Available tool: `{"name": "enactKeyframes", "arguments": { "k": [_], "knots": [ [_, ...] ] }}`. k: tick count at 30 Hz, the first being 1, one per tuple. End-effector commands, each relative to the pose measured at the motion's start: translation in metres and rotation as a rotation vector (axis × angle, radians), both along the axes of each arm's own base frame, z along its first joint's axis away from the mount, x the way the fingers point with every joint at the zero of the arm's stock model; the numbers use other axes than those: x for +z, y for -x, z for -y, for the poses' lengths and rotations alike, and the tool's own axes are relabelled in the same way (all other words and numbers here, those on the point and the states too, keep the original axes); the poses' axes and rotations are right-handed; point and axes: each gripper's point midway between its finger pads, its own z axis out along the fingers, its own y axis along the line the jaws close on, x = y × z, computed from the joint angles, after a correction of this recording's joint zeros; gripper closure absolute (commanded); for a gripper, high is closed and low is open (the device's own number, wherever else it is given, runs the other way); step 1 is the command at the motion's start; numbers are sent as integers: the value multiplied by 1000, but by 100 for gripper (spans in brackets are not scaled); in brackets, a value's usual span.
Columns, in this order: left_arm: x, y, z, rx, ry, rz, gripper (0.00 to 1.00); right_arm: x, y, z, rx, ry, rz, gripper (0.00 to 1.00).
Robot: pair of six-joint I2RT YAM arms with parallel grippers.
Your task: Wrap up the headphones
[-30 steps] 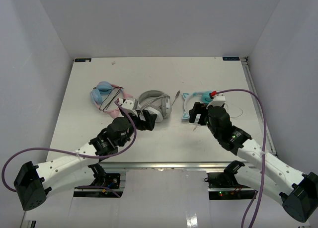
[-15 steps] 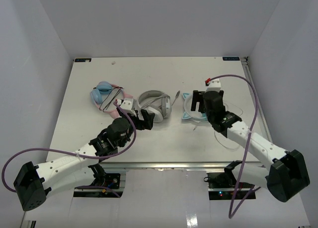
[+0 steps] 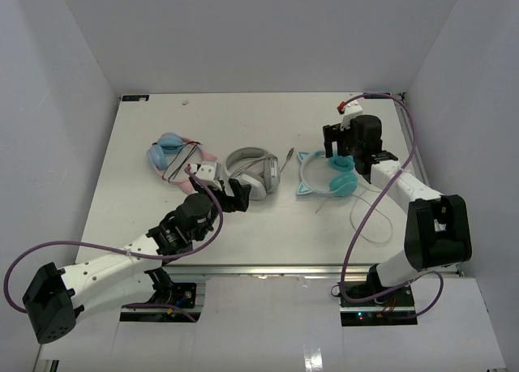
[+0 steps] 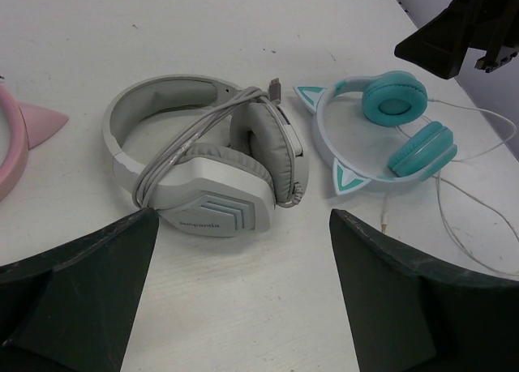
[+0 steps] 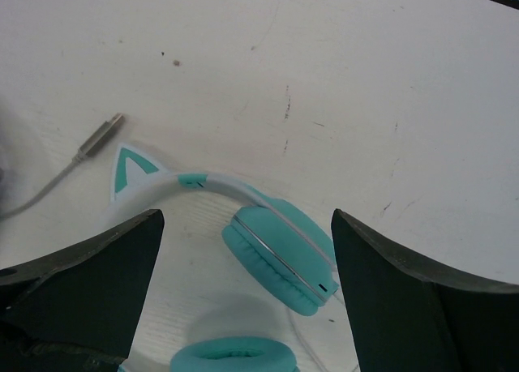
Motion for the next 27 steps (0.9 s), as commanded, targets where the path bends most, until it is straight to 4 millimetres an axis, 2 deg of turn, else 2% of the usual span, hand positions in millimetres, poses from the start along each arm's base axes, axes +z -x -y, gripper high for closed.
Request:
{"name": "enactKeyframes", "arguments": {
  "k": [1,8,13,19,23,27],
  "knots": [
    [8,-1,2,3,20,5,2,7,-9,-1,156,104,40,8],
    [10,0,0,4,33,14,2,-20,-9,12,200,169,-65,5],
    [9,-2,-2,17,28,13,2,-55,-3,19,193,199,-143,0],
    [2,-5,1,26,0,-5,3,-86,6,22,209,201,-215,0],
    [-2,-6,1,31,-10,-12,3,-100,9,23,210,196,-250,13],
    [-1,-7,1,32,-9,-9,3,-101,7,26,176,191,-259,33]
  ]
}}
